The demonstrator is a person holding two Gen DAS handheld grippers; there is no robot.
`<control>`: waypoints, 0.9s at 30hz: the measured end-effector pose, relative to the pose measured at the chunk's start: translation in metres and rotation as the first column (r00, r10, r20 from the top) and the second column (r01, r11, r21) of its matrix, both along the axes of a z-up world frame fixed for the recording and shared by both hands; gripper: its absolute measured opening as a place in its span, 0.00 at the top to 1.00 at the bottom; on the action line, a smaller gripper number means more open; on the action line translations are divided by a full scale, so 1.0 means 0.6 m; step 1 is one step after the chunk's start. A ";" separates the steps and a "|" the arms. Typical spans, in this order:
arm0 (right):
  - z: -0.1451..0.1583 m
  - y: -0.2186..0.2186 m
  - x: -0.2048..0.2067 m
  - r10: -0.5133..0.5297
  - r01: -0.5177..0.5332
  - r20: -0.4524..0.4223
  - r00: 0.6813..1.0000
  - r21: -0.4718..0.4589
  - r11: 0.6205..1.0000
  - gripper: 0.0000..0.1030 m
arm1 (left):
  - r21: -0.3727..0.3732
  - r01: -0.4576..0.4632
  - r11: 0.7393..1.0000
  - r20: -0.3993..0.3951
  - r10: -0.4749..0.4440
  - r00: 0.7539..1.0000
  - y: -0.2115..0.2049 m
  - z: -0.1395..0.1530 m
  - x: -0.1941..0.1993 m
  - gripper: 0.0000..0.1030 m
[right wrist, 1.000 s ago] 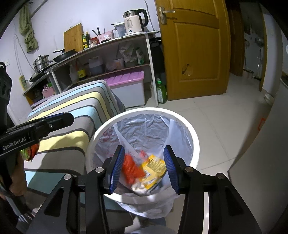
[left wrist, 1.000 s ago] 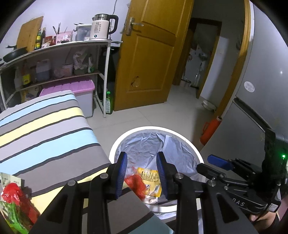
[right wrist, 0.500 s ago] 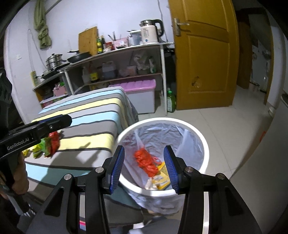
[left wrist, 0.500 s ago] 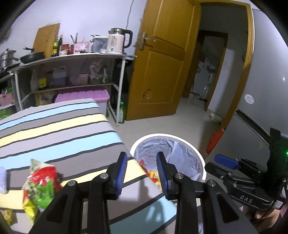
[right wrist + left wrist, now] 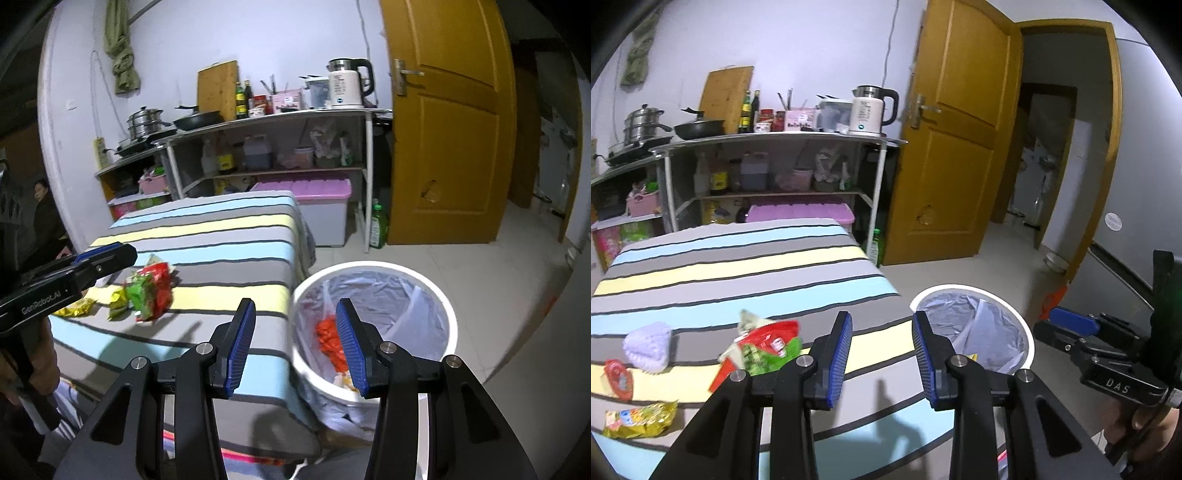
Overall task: Collect trash
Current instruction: 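Move both tools back over the table toward the remaining wrappers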
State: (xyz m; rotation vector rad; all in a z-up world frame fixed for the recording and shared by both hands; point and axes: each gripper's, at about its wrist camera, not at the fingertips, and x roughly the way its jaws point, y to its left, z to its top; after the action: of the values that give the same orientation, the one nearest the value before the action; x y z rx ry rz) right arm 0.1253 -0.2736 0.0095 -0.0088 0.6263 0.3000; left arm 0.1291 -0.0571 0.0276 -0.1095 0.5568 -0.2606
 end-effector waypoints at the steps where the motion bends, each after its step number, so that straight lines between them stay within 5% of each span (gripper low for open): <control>1: 0.000 0.007 -0.002 0.012 -0.012 0.000 1.000 -0.003 1.000 0.55 | -0.001 -0.007 1.000 0.001 0.007 1.000 0.005 -0.001 -0.004 0.68; 27: -0.022 0.160 -0.008 0.262 -0.263 -0.036 0.964 -0.028 0.964 0.58 | 0.026 -0.241 0.970 -0.047 0.242 0.969 0.174 -0.052 -0.083 0.68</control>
State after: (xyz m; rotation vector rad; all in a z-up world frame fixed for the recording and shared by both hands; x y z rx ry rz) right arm 0.1204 -0.1779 -0.0039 -0.1192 0.6627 0.5474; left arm 0.0791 0.0471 -0.0036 -0.1634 0.5894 -0.0147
